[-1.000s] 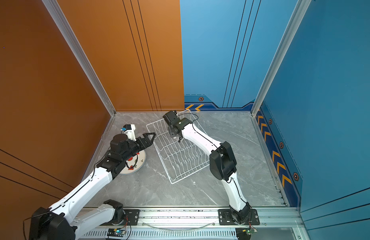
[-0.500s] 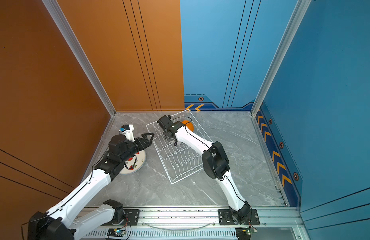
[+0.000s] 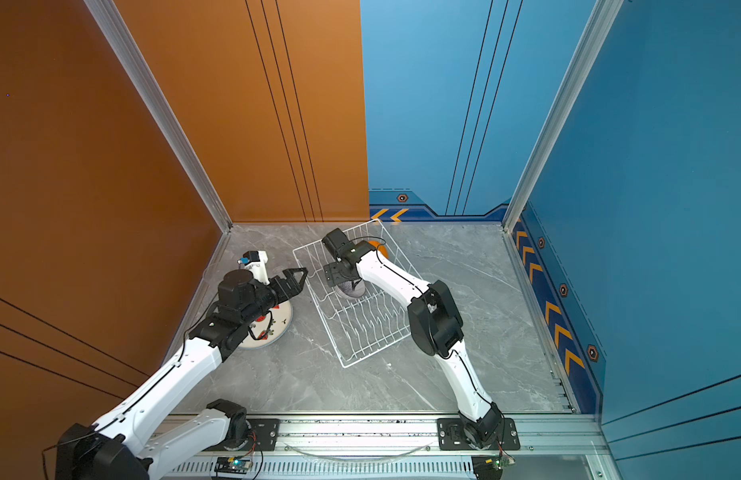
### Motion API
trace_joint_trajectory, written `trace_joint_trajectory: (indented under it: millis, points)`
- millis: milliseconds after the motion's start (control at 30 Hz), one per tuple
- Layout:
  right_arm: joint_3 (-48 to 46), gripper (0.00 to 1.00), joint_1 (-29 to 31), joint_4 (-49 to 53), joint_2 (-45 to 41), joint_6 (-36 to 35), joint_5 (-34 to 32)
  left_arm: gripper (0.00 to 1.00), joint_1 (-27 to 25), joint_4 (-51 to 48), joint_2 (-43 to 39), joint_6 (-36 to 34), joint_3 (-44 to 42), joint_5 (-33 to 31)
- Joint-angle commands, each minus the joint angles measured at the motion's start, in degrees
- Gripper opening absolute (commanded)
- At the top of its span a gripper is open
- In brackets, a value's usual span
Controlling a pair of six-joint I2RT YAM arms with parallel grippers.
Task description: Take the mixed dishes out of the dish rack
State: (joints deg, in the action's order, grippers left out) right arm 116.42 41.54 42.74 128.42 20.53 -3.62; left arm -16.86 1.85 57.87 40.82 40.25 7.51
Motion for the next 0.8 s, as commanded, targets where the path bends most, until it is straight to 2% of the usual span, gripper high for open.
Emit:
trace_joint_trajectory:
  millis: [0,167,367,500,633,667,767]
  points:
    - [-3.3,0.93,-0.9,-4.8,-4.9,4.6,8.1,0.98,0.4,-2.2,-0.1,-1.3,0.3,-1.0]
    - [-7.1,0.93,-3.6,-7.9,-8.2,6.7,11.7,0.98,0.3,-4.4,1.5,-0.9,1.3,0.1]
    - [-16.5,0.93,-6.6,-17.6,-14.9,12.3,17.4,0.98,0.3,-10.6,9.9,-0.8,9.4,4.0]
    - [-20.4,0.93,-7.4,-18.5,-18.1,12.5,14.2,0.99,-1.1,-15.1,16.6,-2.3,17.4,4.5]
    - [-26.5,0.92,-8.5,-21.2,-22.4,12.6,13.3,0.88,-1.7,-23.7,23.9,-7.6,27.4,6.7]
    - [-28.4,0.93,-8.8,-21.9,-23.8,12.6,13.1,0.8,-1.8,-25.8,25.5,-8.8,29.4,7.0]
    - [-33.8,0.93,-9.3,-22.8,-28.3,12.1,11.1,0.72,-2.7,-31.3,29.5,-12.0,33.5,6.7]
